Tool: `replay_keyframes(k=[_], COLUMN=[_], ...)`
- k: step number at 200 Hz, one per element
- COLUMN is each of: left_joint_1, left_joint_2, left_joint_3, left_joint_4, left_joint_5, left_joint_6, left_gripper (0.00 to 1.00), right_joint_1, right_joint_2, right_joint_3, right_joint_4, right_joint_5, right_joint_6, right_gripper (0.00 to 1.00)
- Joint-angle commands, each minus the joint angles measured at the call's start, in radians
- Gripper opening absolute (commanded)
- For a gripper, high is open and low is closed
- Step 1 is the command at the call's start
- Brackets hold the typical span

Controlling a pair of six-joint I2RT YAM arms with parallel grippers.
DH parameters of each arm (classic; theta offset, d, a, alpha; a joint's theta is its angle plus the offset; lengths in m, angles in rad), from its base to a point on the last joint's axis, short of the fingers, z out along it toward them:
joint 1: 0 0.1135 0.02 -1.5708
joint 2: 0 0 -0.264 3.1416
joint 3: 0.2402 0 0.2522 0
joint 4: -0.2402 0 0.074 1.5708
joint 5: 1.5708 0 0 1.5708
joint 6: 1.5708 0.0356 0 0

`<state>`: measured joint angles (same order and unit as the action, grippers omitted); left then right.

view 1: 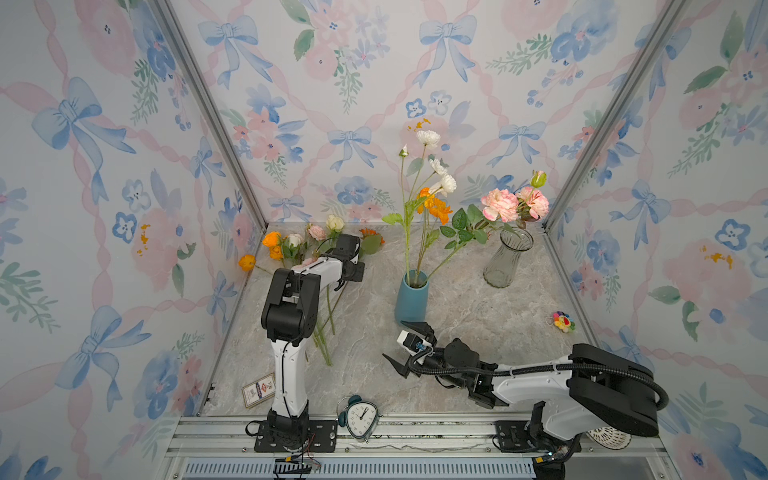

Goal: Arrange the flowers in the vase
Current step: 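Close the left gripper on the orange sunflower stem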

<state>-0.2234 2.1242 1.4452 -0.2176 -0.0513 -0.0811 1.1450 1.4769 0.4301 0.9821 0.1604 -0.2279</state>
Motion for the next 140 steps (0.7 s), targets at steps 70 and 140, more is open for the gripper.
replay_keyframes(k=[70, 140], left_joint_1=[0.024, 0.021], left_joint_2=[0.071, 0.031], left_joint_3=[0.050, 0.061], left_joint_4=[-0.115, -0.115], left_joint_5=[0.074, 0.069], left_joint_6=[0.019, 0.008], left_gripper=[0.15, 0.00], right_joint_1=[-0.020, -0.025], right_joint_2=[-0.029, -0.024], right_joint_3=[0.022, 0.027], right_joint_4=[-0.011, -0.020], right_joint_5=[-0.009, -0.007], right_joint_6=[0.004, -0.003], right_gripper=[0.97, 0.97])
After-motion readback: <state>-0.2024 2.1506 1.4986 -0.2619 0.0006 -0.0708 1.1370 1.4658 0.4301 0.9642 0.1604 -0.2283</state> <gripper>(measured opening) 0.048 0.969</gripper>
